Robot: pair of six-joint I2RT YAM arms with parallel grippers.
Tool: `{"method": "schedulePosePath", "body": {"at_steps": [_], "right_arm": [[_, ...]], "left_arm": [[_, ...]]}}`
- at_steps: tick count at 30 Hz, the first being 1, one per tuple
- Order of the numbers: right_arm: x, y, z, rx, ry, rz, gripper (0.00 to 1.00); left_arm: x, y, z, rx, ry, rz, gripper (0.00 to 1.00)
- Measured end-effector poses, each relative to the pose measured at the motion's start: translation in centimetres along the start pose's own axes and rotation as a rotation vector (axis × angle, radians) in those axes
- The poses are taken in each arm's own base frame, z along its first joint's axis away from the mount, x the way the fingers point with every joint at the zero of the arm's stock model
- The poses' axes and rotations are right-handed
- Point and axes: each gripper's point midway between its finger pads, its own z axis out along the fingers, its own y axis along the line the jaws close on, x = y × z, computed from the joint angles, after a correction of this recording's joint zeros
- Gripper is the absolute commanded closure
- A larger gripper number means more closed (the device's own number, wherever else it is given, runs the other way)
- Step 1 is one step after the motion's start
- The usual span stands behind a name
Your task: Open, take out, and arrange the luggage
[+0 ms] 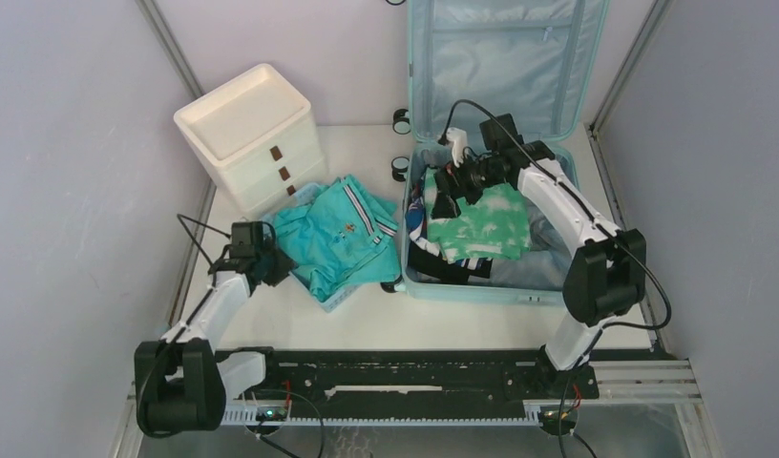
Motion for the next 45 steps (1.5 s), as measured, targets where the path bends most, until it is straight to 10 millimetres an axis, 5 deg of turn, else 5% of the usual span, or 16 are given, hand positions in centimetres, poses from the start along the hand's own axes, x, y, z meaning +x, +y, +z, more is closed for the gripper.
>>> {"method": "schedulePosePath", "body": {"at_steps": [7,13,17,23,27,30,36,45], "right_arm": [[3.5,-1.4,1.4,0.184,0.08,0.0,0.0],[5.2,-2.0,3.9,0.333,0.17,-0.012,0.06],[5.9,-3.1,4.8,0.419,0.21,-0.015,0.12],[6.4,-4.5,5.1,0.49,0.23,-0.017,0.22],[6.6,-5.0,5.0,0.513,0.236,-0.025,0.33],[6.8,-5.5,5.0,0.532,0.24,-0.042,0.53],[6.9,-6.4,4.4,0.516,0.223,-0.026,0.93],[5.7,-5.0,-0.1,0.233,0.035,0.107,0.99]], "left_arm": [[1.8,-1.1,1.2,0.036,0.081,0.05,0.59],[1.4,-1.4,0.8,0.053,0.059,0.066,0.45],[-0.2,-2.0,-1.1,0.087,-0.031,0.085,0.34],[-4.1,-4.1,-5.8,0.188,-0.236,0.104,0.03],[-5.9,-5.4,-8.1,0.249,-0.323,0.094,0.02],[-6.3,-6.7,-8.7,0.303,-0.326,0.086,0.06],[-5.5,-10.3,-9.0,0.466,-0.252,0.054,0.09],[0.4,-19.0,-10.0,0.692,-0.046,0.078,0.06]]}}
